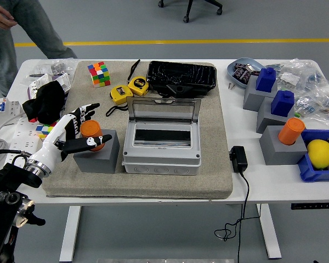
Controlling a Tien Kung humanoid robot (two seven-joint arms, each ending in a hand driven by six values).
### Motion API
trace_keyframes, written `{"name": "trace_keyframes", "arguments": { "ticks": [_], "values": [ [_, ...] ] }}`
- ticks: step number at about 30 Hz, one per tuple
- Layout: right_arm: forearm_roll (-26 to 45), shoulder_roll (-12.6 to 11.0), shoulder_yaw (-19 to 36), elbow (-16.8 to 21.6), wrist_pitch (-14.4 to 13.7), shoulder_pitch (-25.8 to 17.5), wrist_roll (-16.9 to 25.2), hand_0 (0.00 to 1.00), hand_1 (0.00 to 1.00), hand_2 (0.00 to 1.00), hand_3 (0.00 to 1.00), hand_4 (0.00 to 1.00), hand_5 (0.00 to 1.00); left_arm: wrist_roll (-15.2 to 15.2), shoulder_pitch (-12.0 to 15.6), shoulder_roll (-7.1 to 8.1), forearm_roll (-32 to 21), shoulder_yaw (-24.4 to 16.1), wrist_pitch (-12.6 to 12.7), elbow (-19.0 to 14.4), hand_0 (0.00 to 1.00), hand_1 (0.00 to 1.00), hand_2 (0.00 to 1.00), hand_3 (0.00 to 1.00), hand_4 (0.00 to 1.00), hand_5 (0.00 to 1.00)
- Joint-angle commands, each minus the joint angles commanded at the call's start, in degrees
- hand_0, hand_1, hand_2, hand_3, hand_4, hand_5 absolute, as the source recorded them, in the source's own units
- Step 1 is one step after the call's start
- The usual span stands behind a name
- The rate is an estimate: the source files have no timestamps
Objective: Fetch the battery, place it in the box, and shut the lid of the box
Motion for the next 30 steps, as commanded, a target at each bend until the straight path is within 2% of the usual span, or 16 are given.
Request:
{"name": "trace_keyframes", "arguments": {
  "ticks": [5,6,11,13,23,24,29,30],
  "values": [
    [-0.16,-0.02,0.16,0.0,-0.06,-0.01,-0.03,0.966,0.82,0.781,0.796,0.998,0.998,-0.48,-0.04,-0.11,-0.72,0.81,1.91,0.23,0.889,0.947,0.879,0.814,0.998,0.002],
    [-0.07,-0.03,0.08,0.0,-0.07,-0.02,-0.01,0.964,0.82,0.782,0.795,0.998,0.998,-0.59,-0.07,-0.12,-1.04,0.99,2.34,0.33,0.788,0.875,0.801,0.752,0.998,0.002],
    [-0.03,-0.04,0.0,0.0,-0.12,0.02,0.0,0.964,0.82,0.782,0.795,0.998,0.998,-1.14,-0.08,-0.24,-2.42,1.99,4.19,1.08,0.788,0.875,0.801,0.752,0.998,0.002],
    [-0.03,-0.04,0.01,0.0,-0.13,0.04,0.01,0.962,0.818,0.78,0.794,0.998,0.998,-1.35,-0.08,-0.29,-2.91,2.28,4.77,1.36,0.76,0.854,0.771,0.721,0.998,0.002],
    [-0.04,-0.07,0.04,0.0,-0.22,0.16,-0.04,0.961,0.818,0.78,0.794,0.998,0.998,-1.83,-0.2,-0.28,-4.66,3.4,6.33,2.31,0.747,0.831,0.739,0.703,0.998,0.002],
    [-0.07,-0.08,0.07,0.0,-0.22,0.17,-0.05,0.959,0.818,0.78,0.794,0.998,0.998,-1.85,-0.22,-0.27,-4.76,3.42,6.44,2.33,0.697,0.755,0.647,0.622,0.998,0.002],
    [-0.09,-0.05,0.07,0.0,-0.23,0.16,-0.08,0.959,0.818,0.78,0.794,0.998,0.998,-1.88,-0.2,-0.26,-5.31,3.85,7.18,2.54,0.697,0.755,0.647,0.622,0.998,0.002],
    [-0.09,-0.03,0.07,0.0,-0.23,0.16,-0.08,0.959,0.818,0.78,0.794,0.998,0.998,-1.91,-0.19,-0.26,-5.51,4.02,7.32,2.6,0.622,0.668,0.513,0.505,0.998,0.002]
  ]
}}
